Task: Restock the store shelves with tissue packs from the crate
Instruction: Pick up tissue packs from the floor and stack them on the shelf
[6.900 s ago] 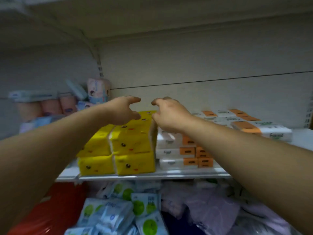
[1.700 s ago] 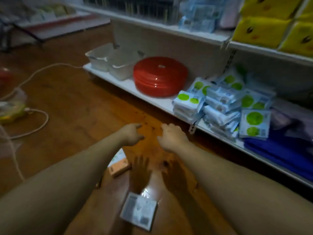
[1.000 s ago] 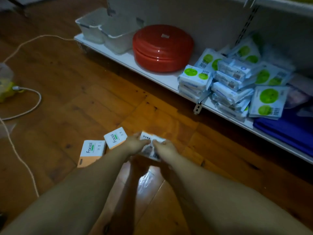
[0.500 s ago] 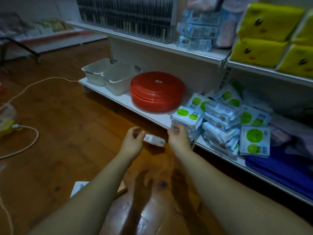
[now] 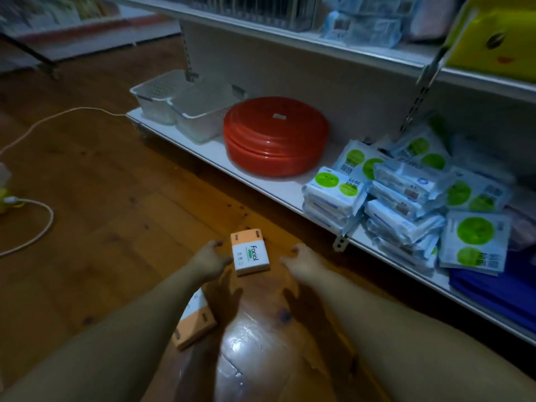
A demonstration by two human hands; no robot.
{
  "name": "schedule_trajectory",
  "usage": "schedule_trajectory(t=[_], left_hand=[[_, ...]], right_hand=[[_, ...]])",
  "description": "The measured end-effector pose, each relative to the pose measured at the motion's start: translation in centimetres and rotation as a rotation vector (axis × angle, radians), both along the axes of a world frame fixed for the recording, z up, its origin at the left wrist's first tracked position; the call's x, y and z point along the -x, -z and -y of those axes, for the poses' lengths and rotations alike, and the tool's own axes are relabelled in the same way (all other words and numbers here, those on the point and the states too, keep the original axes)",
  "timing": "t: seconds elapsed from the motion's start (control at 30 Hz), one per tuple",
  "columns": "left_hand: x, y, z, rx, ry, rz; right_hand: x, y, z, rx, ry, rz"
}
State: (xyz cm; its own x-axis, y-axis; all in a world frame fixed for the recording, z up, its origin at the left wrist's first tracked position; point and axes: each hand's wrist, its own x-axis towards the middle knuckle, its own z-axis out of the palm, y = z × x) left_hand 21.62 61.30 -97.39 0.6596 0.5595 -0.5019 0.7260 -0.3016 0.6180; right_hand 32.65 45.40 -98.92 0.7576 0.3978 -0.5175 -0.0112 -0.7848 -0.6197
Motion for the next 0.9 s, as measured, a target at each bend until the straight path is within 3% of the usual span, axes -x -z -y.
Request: schedule_trajectory(t=[0.17,0.3,0.47,0.6,0.8,0.9], left_hand=[[-2.6,3.3,-1.6,0.056,-0.079,-0.006],[-3.4,6.3,-1.6,0.273,-0.188,0.022],[-3.4,8.1,-0.1,0.601,-0.374,0.079],[-2.7,7.5,0.2,0.612,-0.398,0.158],[-3.8,-0.1,-0.5,0.501,-0.163,0.319],[-5.2,-6.6,-0.1,0.407,-0.145,0.540]], right_hand=[[0.0,3.2,-4.0,0.001,-0.081,-0.102],[0.1,6.0,-6.2,-0.186,-0.090,-0.225],[0.4,6.8,-5.5,-0.271,0.093,-0.371],[1.1,6.4,-4.6,-0.282,0.212,-0.468],[-2.0,-0.5,-2.9,-0.472,0.236,-0.140],[-3.7,-6.7,-2.4,-0.612,0.206,0.024]])
